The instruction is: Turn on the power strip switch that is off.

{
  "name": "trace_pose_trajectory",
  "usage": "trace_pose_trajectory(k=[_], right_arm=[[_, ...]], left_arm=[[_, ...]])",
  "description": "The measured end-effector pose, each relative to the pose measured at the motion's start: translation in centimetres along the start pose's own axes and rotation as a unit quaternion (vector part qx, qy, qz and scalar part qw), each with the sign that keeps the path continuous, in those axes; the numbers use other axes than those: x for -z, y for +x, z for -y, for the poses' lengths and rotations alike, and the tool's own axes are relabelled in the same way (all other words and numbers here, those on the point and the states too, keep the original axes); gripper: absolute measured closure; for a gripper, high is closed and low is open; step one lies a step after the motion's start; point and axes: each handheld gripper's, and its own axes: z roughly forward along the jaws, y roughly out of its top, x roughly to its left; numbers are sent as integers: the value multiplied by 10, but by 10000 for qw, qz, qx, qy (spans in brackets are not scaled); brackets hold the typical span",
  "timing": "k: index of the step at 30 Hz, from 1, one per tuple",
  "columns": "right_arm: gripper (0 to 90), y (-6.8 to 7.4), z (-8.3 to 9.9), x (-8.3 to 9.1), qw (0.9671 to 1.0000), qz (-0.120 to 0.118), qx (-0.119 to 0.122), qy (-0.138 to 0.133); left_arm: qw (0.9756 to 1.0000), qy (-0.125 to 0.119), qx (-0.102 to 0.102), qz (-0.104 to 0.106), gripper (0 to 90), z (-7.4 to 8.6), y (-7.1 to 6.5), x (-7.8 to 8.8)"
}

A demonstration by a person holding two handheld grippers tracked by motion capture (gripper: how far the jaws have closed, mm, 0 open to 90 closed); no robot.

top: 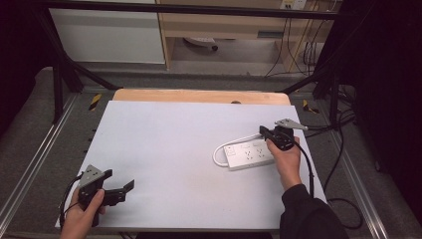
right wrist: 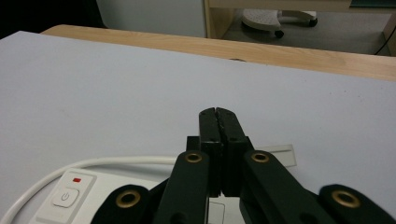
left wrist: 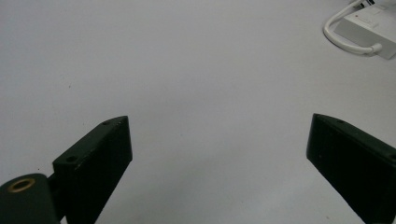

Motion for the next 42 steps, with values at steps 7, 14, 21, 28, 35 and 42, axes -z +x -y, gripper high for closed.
trace_pose_trajectory(k=[7,14,21,28,35,42], right_arm=[[900,3,2,-1,10000,-20,41,49],[900,3,7,-2,10000,-22,-8,60],[900,3,13,-3,10000,-11,13,87],[900,8,15,-5,9999,3,94,105],[900,11,16,-6,9998,-1,154,134],[900,14,20,-8,9996,-11,241,172]], left_arm=[[10000,-5,2,11,69,0,0,0],[10000,10,3,11,69,0,0,0],[10000,2,-1,2,69,0,0,0],[10000,9,-3,5,69,0,0,0],[10000,13,-3,10,69,0,0,0],[10000,9,-13,4,69,0,0,0]])
